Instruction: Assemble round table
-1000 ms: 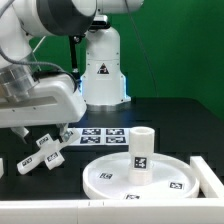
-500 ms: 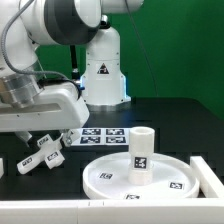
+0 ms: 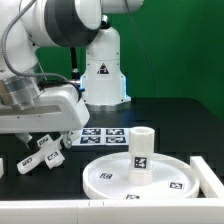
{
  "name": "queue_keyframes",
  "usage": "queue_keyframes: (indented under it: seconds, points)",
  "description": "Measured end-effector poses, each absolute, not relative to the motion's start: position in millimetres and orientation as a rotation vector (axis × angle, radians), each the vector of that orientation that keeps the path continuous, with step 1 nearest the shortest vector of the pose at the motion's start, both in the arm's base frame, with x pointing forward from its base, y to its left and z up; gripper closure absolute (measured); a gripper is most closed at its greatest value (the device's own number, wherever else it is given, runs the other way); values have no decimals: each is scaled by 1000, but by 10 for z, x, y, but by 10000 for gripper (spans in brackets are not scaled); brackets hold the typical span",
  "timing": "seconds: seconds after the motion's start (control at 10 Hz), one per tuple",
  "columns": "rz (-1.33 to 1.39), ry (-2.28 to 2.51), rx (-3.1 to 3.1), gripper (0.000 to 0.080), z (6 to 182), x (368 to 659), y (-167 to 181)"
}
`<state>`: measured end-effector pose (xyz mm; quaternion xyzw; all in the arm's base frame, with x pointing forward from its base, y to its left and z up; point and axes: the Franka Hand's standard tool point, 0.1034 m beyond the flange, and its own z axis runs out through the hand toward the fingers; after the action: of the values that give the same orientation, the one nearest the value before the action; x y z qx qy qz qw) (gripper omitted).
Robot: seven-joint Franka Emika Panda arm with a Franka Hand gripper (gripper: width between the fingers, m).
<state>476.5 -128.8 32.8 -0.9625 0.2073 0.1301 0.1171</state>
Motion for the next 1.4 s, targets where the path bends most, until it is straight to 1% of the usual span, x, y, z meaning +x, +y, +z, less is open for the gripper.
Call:
queue_keyframes:
  seconds: [0.4,0.8,0.9,1.0,1.4]
  points:
    - [394,599,-2820,151,249,4752,-1243]
    - [397,595,-2820,151,244,4750,-1224]
    - [397,595,-2820,282,244,4749,-1224]
    - [397,595,-2820,351,244,4749,-1225]
    - [397,595,-2820,351,244,4749,-1225]
